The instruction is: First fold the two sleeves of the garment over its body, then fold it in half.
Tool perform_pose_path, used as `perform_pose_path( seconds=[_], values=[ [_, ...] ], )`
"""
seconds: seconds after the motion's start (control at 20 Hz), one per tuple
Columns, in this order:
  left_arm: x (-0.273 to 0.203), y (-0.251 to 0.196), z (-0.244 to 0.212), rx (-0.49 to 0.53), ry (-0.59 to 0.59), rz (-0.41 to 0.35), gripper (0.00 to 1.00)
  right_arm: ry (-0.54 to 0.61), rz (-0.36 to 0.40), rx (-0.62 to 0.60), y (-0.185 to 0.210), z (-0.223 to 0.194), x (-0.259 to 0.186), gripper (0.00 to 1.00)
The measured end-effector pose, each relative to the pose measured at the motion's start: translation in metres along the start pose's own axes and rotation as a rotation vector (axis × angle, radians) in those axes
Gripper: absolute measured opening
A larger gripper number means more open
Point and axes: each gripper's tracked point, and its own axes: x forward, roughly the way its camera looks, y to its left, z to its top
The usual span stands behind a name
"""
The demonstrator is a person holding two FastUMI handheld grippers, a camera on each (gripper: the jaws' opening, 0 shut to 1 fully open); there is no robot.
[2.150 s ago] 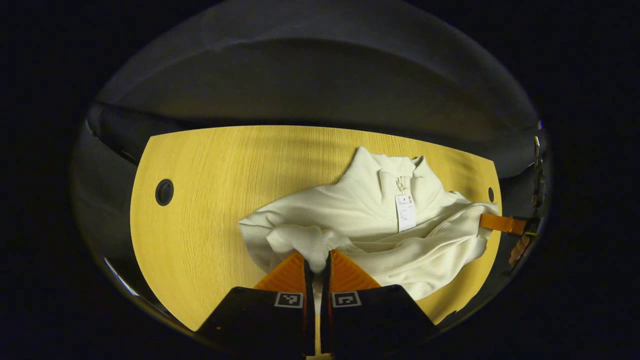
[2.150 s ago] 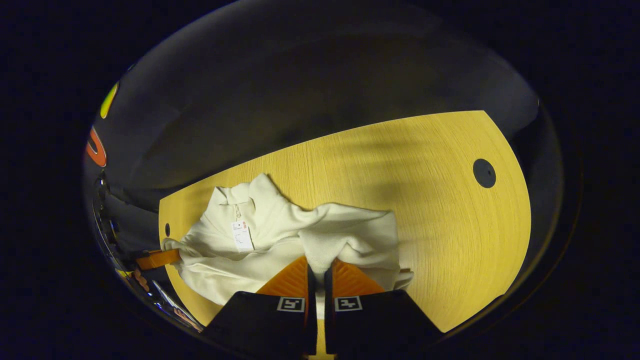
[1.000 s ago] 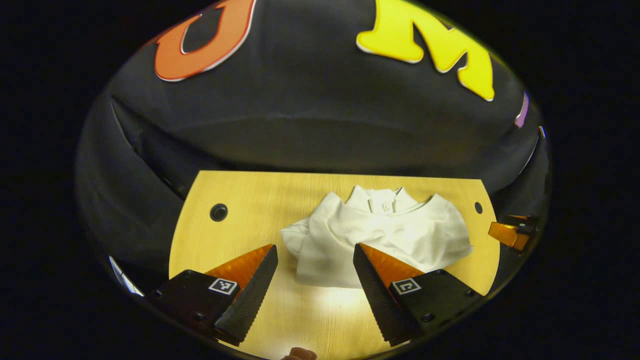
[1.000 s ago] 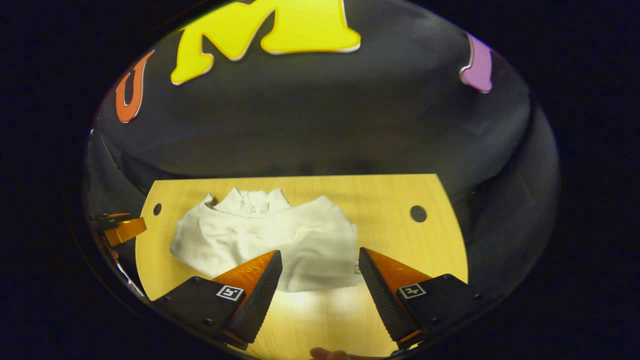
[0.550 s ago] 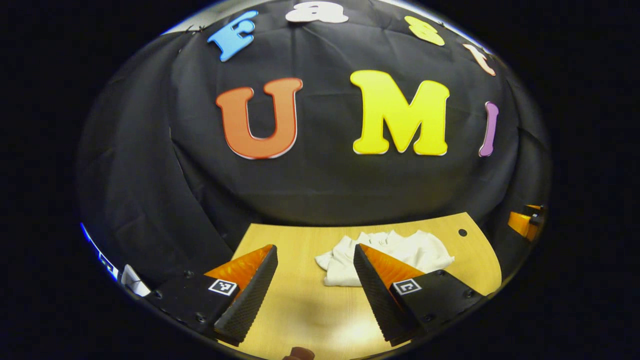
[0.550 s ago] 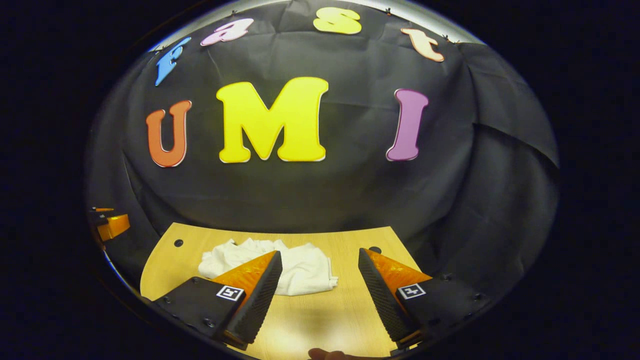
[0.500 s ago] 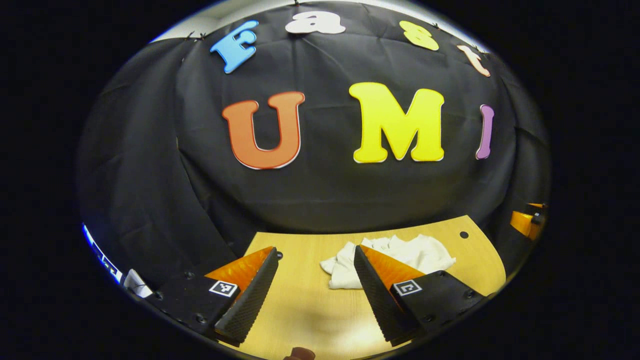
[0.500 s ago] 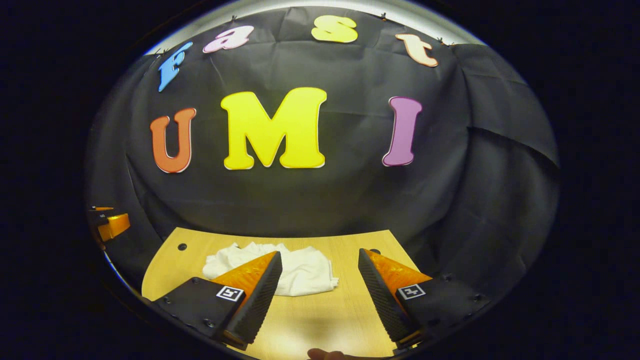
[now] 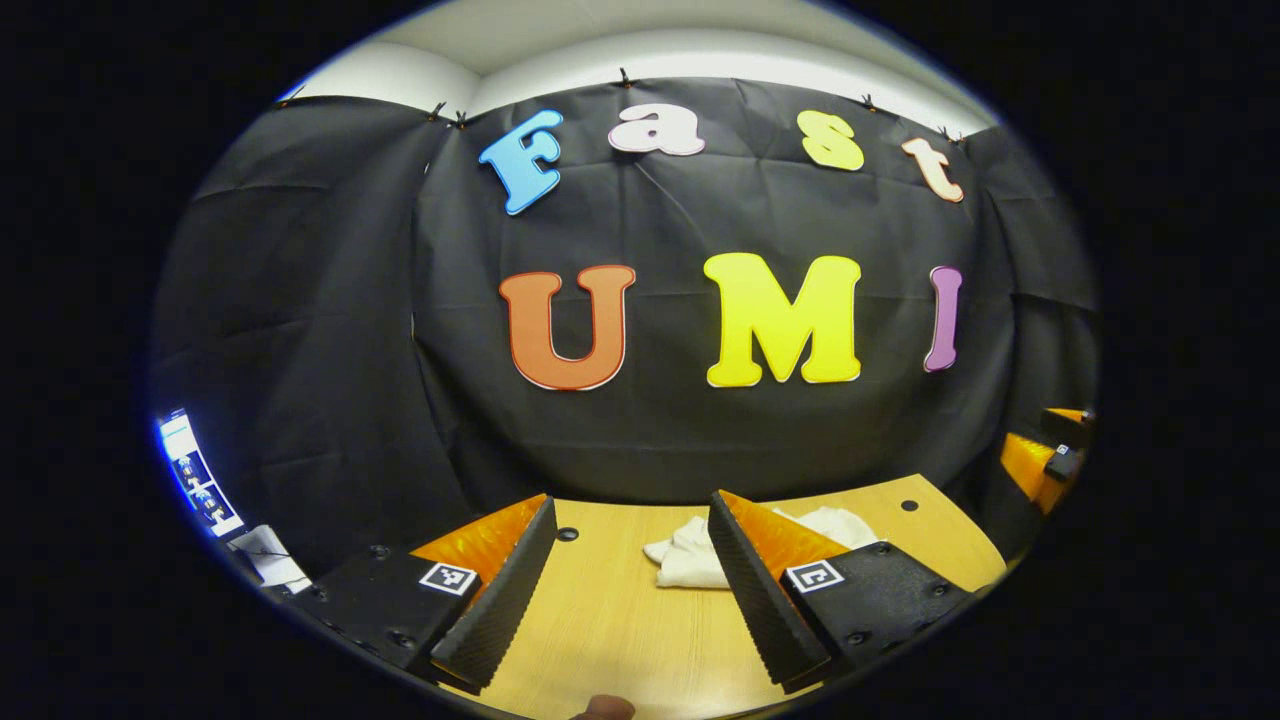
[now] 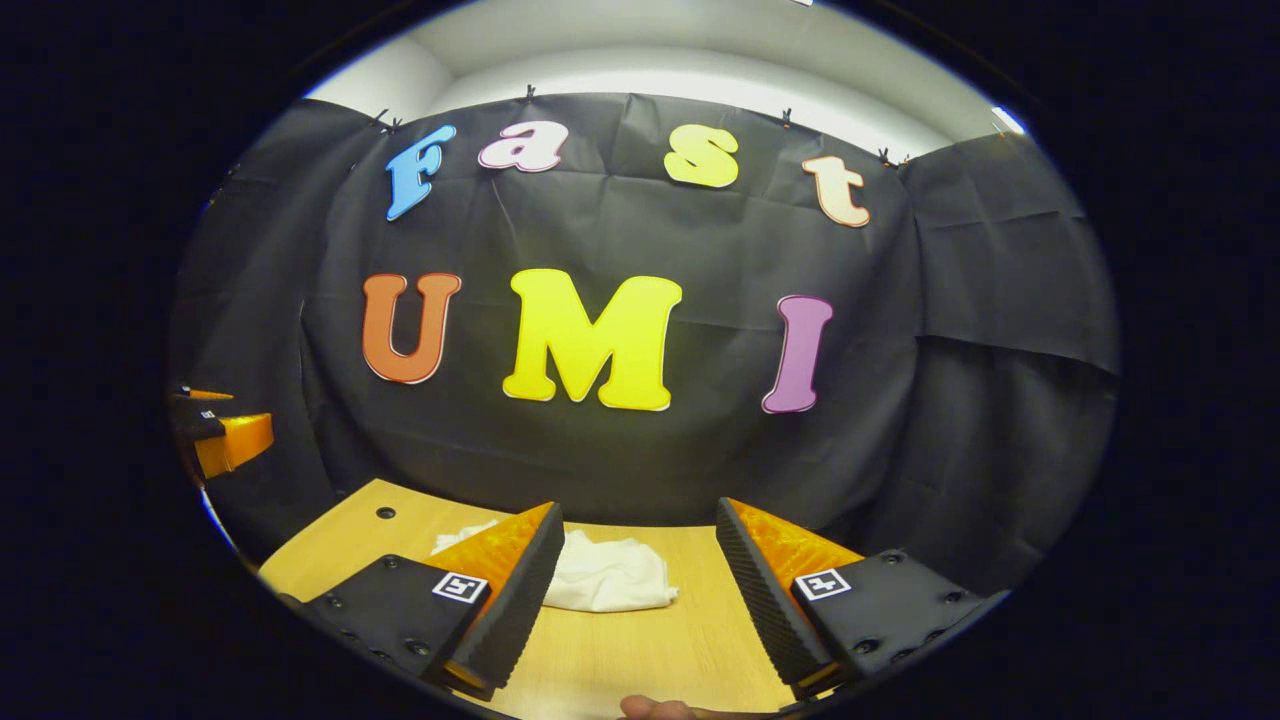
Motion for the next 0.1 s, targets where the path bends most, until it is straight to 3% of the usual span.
perform_pose_path(
  seconds=[0.1],
  values=[
    [-0.0041,-0.0055,0.0041,0.005,-0.022,-0.023,0.96,0.004,0.041,0.016,0.0156,-0.0041,-0.0033,0.95]
  ],
)
